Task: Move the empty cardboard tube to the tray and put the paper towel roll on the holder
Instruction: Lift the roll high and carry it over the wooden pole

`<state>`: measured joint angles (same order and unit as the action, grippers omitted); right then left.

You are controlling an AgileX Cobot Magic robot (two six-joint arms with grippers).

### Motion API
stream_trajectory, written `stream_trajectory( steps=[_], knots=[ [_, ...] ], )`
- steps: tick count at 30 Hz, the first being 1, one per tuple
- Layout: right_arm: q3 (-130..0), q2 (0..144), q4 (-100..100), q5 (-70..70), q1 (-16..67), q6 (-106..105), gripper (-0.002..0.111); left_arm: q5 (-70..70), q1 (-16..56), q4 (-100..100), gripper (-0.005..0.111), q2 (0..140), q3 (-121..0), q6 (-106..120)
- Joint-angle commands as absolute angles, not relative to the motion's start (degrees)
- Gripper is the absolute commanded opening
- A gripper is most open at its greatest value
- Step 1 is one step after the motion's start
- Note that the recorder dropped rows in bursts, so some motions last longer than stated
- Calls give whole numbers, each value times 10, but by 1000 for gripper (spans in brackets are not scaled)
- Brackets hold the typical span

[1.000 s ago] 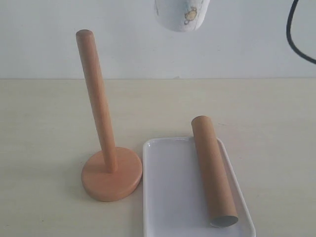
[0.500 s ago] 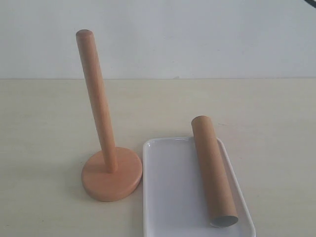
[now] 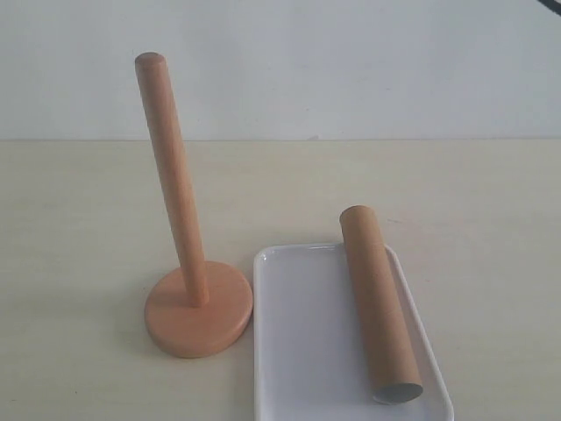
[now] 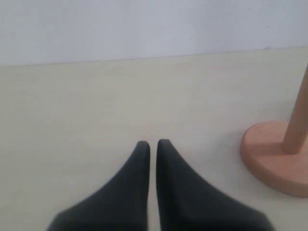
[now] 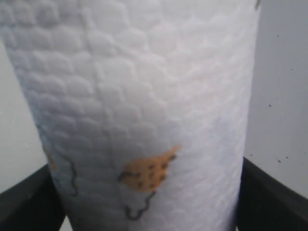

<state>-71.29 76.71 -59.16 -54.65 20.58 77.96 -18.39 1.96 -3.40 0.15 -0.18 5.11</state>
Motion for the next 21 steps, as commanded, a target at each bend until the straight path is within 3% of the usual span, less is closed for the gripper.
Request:
stream_trajectory(
  steps=[1,21],
  knots=[
    [-721,788,-575,-585,208,782,0,-182,17,-36,4,0,0,52],
    [-721,861,-555,-494,300,670,0,-182,17,-36,4,0,0,52]
  ],
)
